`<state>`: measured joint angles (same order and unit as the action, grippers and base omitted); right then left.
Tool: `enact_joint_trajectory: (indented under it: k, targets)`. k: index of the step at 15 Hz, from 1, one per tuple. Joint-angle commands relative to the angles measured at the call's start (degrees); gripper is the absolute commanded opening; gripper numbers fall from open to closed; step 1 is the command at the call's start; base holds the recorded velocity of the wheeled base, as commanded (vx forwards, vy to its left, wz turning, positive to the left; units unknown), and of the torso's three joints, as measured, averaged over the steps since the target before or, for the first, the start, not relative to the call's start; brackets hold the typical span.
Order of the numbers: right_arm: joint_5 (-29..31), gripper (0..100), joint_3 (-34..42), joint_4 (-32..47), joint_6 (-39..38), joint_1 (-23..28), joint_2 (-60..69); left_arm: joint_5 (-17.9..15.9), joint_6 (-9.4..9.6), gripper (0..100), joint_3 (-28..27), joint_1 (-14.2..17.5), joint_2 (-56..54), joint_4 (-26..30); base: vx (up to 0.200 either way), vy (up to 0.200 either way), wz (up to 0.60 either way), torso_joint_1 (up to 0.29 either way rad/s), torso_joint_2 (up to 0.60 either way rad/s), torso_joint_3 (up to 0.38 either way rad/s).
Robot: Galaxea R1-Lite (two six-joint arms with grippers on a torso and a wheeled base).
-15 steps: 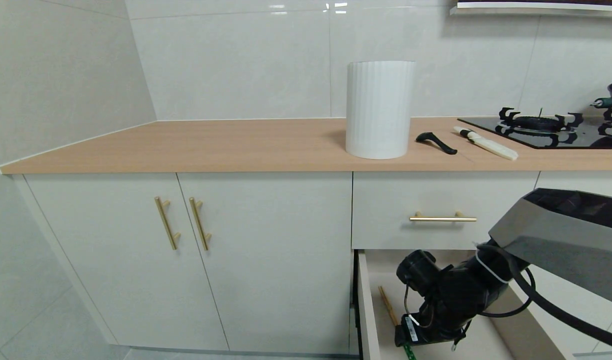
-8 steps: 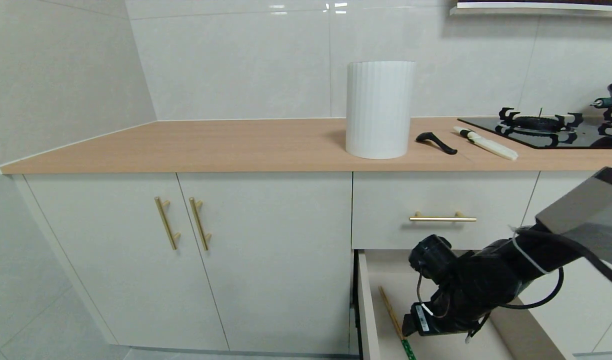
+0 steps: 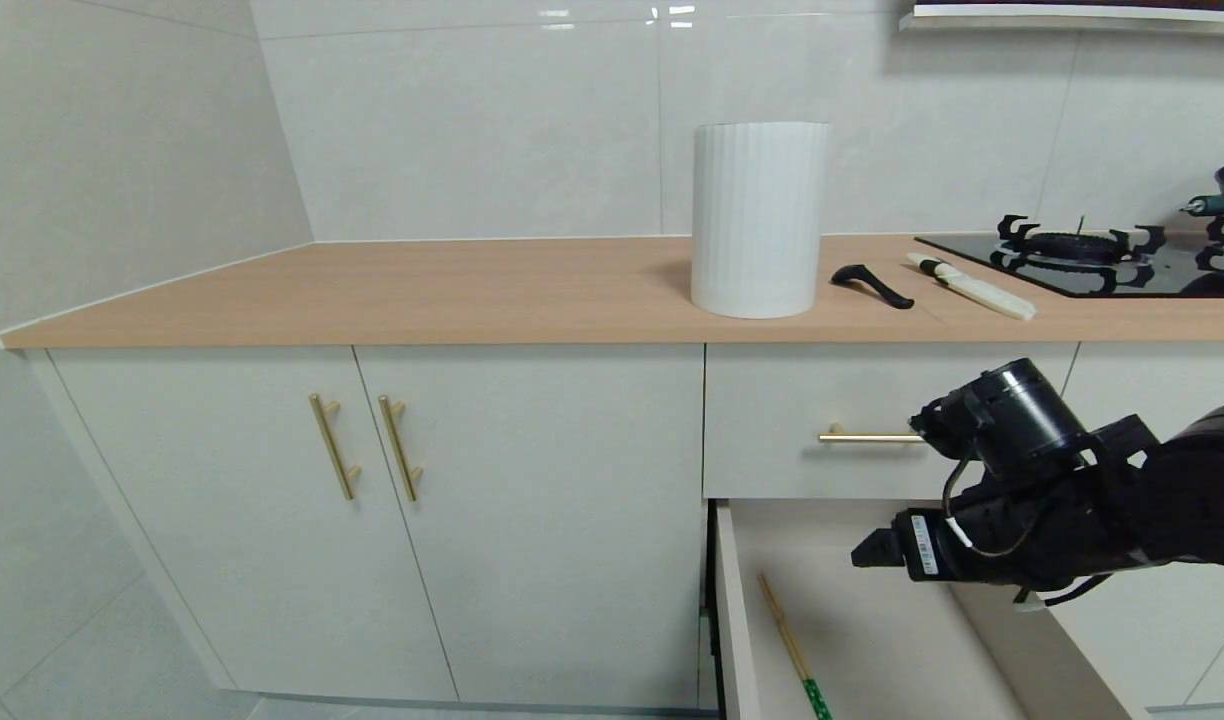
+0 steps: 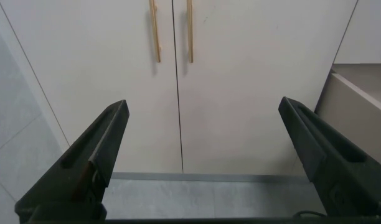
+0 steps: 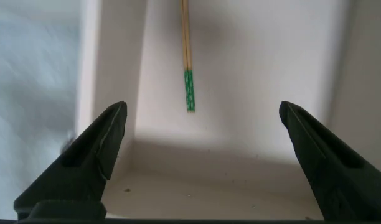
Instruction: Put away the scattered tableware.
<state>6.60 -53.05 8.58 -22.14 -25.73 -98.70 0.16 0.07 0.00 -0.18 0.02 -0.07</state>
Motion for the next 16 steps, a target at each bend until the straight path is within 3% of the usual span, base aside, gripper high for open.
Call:
enact_joint_trajectory:
  k: [1,8,16]
  targets:
    - [0.35,100,0.23,-0.06,-0.01,0.16,3.69,0.02,0.01,100,0.0,0.01,-0.02,-0.01,0.0,0.0,0.0,0.0,0.0,0.0]
    - [2.72,100,0.49,-0.14,0.08,0.07,3.77,0.02,0.01,100,0.0,0.09,-0.02,-0.01,0.0,0.0,0.0,0.021,-0.09,-0.09]
    - [2.72,100,1.02,-0.32,0.78,0.07,3.6,0.02,0.01,100,0.0,0.01,-0.02,-0.01,0.0,0.0,0.0,0.17,-0.48,-0.292]
